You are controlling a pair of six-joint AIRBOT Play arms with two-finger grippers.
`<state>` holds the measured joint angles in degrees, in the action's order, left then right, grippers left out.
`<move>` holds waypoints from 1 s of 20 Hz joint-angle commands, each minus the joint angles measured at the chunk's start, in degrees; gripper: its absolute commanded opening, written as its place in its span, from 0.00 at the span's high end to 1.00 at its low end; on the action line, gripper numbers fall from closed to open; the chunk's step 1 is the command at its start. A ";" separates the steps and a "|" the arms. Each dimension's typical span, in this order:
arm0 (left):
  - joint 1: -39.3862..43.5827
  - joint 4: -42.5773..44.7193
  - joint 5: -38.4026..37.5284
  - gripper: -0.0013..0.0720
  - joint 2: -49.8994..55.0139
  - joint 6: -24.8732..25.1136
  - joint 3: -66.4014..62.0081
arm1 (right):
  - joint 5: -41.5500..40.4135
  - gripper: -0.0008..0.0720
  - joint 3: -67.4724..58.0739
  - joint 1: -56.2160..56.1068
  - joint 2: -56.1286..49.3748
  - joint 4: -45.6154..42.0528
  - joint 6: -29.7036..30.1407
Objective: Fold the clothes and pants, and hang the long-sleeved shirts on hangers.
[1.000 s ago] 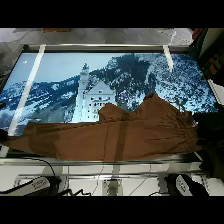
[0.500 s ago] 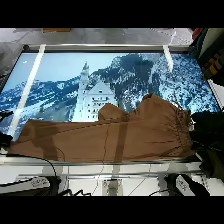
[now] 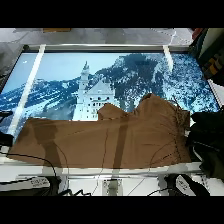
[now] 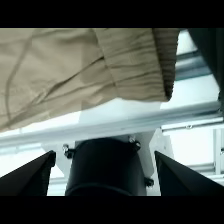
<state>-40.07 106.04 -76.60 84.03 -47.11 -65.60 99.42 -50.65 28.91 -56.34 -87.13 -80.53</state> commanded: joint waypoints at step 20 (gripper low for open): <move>57.66 -54.21 26.36 0.02 14.23 -21.09 -10.01 | -23.69 0.03 -0.59 -0.02 -0.02 0.37 0.04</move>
<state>10.96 53.67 -54.63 94.76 -66.11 -75.55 76.97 -51.22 28.91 -56.36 -86.78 -80.49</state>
